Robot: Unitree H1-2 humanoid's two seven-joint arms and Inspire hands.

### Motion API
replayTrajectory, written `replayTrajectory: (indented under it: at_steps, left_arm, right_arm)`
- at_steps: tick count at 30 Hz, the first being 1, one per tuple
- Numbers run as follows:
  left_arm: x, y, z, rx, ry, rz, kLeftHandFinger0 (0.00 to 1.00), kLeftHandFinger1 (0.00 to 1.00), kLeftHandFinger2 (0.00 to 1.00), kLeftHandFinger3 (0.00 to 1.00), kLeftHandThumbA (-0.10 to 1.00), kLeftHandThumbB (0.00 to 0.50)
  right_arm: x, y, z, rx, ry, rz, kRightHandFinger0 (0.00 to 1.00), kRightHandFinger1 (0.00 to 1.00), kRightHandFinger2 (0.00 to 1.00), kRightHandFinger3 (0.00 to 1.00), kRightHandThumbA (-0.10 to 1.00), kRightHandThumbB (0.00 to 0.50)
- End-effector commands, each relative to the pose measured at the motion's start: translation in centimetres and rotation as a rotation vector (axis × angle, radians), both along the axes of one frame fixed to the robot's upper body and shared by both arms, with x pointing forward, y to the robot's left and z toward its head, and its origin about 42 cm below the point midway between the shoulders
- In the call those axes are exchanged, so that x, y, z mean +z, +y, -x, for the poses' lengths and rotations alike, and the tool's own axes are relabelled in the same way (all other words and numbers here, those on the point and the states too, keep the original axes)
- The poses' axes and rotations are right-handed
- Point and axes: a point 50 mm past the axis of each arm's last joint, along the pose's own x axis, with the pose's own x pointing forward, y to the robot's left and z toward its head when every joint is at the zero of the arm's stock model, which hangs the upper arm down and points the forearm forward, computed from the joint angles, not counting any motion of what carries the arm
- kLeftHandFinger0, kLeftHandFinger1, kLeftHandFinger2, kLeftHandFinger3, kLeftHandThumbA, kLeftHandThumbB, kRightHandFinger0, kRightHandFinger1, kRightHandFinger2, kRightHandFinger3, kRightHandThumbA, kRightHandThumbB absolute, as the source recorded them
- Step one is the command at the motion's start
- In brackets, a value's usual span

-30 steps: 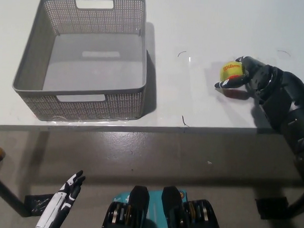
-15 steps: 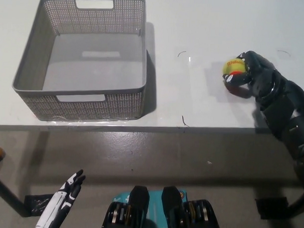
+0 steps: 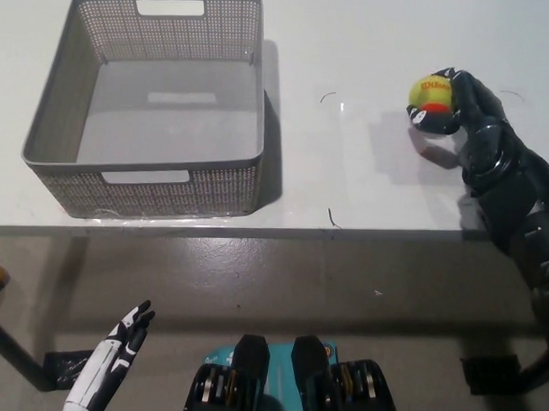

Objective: Use the right hand to pick up a tennis ball and put it into a container on the left side

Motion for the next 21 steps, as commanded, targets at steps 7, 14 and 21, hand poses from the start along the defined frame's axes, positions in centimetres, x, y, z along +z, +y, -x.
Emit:
replayTrajectory:
  at_steps: [7, 14, 21]
  left_arm:
    - [0.1, 0.5, -0.1, -0.001, -0.016, -0.023, 1.00, 1.00, 1.00, 1.00, 1.00, 0.425]
    - [0.2, 0.5, -0.1, -0.003, -0.013, -0.019, 1.00, 1.00, 1.00, 1.00, 1.00, 0.432]
    - [0.0, 0.6, 0.2, -0.008, 0.013, 0.014, 1.00, 1.00, 1.00, 1.00, 0.99, 0.429]
  right_arm:
    - [13.0, 8.2, -0.8, 0.232, -0.415, -0.092, 0.00, 0.28, 0.68, 0.72, -0.10, 0.153]
    - [16.6, 13.4, 0.9, 0.310, -0.460, -0.120, 0.00, 0.36, 0.78, 0.85, -0.10, 0.153]
    - [18.1, 18.1, 2.3, 0.413, -0.491, -0.146, 0.00, 0.34, 0.74, 0.84, -0.10, 0.132]
